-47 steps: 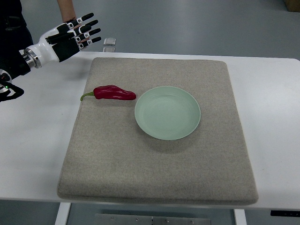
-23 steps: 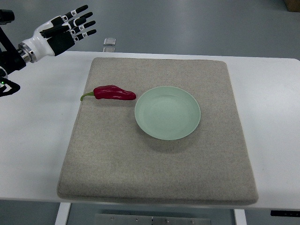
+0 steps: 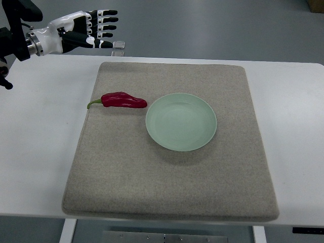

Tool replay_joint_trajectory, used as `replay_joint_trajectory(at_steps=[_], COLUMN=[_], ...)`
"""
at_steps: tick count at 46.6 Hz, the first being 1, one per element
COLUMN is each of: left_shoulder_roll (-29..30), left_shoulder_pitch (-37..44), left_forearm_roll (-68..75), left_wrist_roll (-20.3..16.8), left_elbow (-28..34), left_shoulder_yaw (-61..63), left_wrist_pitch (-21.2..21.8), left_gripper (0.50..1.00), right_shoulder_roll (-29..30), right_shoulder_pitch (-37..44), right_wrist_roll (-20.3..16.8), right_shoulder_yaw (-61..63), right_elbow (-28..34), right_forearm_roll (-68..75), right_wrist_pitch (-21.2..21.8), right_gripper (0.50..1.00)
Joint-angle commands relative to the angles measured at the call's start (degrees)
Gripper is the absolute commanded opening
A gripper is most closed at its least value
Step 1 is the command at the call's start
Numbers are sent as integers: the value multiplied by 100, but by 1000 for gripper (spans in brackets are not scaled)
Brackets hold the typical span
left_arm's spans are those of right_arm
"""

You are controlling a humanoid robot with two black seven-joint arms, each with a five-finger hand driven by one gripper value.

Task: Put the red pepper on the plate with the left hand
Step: 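Move the left hand forward over the mat toward the red pepper, then lower the left hand onto the red pepper's stem end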

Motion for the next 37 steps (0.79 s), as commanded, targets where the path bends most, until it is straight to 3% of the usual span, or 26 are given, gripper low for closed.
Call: replay_joint_trajectory(at_steps=[1, 18, 31, 37], left_shoulder_roll=[8, -44, -79, -106], left_shoulder_pitch=[-73, -56, -47, -29], left_forearm_roll=[868, 2670, 3506, 3752], left_wrist_roll=[-116, -125, -125, -125], left_elbow=[-47, -346, -627, -636], left_shoulder_yaw=[-4, 206, 532, 698], left_wrist_pitch=[2, 786, 865, 1392], left_gripper=[994, 994, 994, 994], right_shoulder_roll=[0, 0, 0, 0], right_shoulder_pitch=[0, 0, 0, 0], right_wrist_roll=[0, 0, 0, 0], right_shoulder_yaw=[-5, -5, -5, 3], right_elbow=[0, 0, 0, 0], right_forearm_roll=[0, 0, 0, 0], right_wrist_pitch=[-1, -1, -1, -1], right_gripper=[928, 928, 928, 928])
